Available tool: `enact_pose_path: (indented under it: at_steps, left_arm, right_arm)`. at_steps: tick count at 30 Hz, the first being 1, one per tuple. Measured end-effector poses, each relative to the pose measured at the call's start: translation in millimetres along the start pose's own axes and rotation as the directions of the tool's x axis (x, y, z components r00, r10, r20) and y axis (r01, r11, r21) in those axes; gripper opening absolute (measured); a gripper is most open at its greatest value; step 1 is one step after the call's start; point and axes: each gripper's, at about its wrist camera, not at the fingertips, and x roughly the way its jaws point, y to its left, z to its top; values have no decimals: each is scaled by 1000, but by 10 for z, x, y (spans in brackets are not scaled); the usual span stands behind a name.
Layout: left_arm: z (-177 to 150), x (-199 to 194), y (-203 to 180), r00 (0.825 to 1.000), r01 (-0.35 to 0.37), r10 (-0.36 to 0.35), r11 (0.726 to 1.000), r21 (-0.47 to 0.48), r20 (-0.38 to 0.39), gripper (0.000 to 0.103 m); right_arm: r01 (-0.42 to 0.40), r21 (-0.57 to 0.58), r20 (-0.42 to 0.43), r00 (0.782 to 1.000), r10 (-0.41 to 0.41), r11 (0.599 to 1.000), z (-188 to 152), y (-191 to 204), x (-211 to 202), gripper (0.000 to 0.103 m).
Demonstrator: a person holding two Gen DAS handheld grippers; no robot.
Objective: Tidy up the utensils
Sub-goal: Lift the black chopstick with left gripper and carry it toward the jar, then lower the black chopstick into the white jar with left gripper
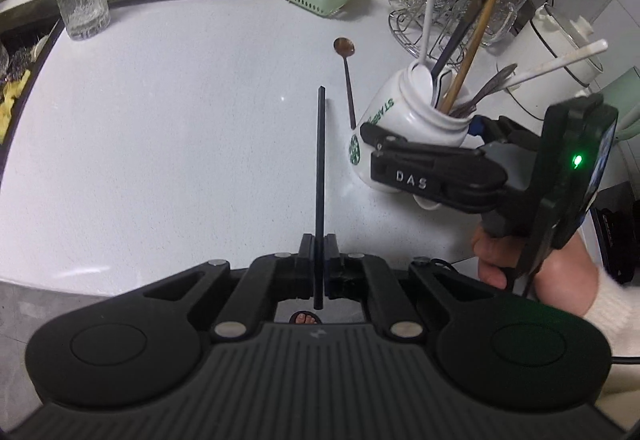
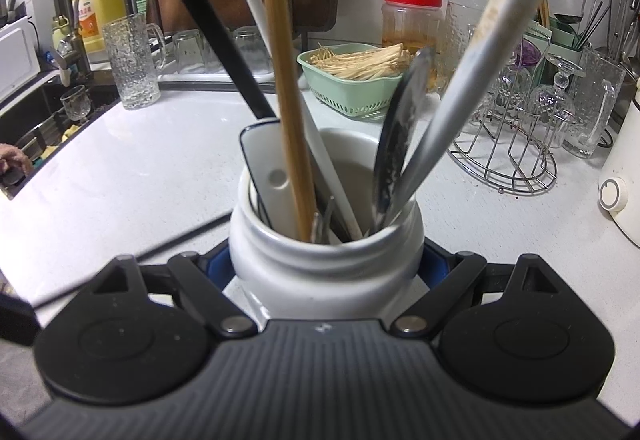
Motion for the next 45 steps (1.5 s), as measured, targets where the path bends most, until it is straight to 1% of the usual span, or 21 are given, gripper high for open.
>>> enact_pose_path:
  at_steps: [4, 9, 13, 15, 19, 24, 27, 30, 32, 35, 37, 40, 45]
  left_arm:
    - [168, -195, 22, 1000, 7, -6, 999, 50, -20, 5]
    - [373, -541, 160, 997, 48, -40, 990, 130, -63, 5]
    - [544, -822, 284, 988, 106, -85, 981, 160, -130, 5]
    - [612, -959, 307, 982, 125, -96, 975, 186, -161, 5]
    - [726, -1231, 321, 964, 181, -135, 964, 196, -227, 5]
    - [843, -1422, 187, 934, 248, -174, 945, 215, -311, 5]
    - [917, -1503, 75, 923, 274, -195, 939, 210, -332, 5]
    - [943, -1523, -37, 904, 311, -233, 934, 177, -359, 5]
    - [964, -1516, -121, 901, 317, -237, 932, 178, -362, 5]
    - [998, -1470, -182, 900, 305, -226, 938, 167, -372, 5]
    - [1028, -1410, -215, 905, 283, -204, 944, 169, -374, 5]
    - [1116, -1338, -264, 908, 270, -191, 948, 172, -372, 5]
    - [1286, -1215, -362, 908, 256, -172, 949, 181, -381, 5]
  right_arm:
    - [2, 2, -3, 1000, -2, 1000, 17, 0, 22, 91]
    - [10, 6, -9, 1000, -10, 1000, 48, 22, 53, 91]
    - [23, 16, -25, 999, -23, 1000, 84, 46, 80, 91]
    - [30, 22, -35, 999, -29, 999, 95, 52, 85, 91]
    - [35, 23, -32, 999, -34, 999, 89, 57, 94, 91]
    - [26, 19, -17, 1000, -25, 999, 67, 43, 85, 91]
    - [13, 9, 2, 1000, -13, 1000, 38, 31, 76, 91]
    - [5, 3, 14, 1000, -5, 1000, 20, 20, 64, 91]
    - [3, 2, 20, 1000, -3, 1000, 12, 19, 60, 91]
    - [-4, 4, 34, 999, 3, 1000, -6, 10, 59, 91]
    - [-10, 1, 40, 999, 10, 1000, -14, 2, 57, 91]
    - [-17, -4, 43, 999, 17, 1000, -11, -6, 65, 91]
    - [-20, -8, 45, 999, 20, 1000, -5, -2, 72, 91]
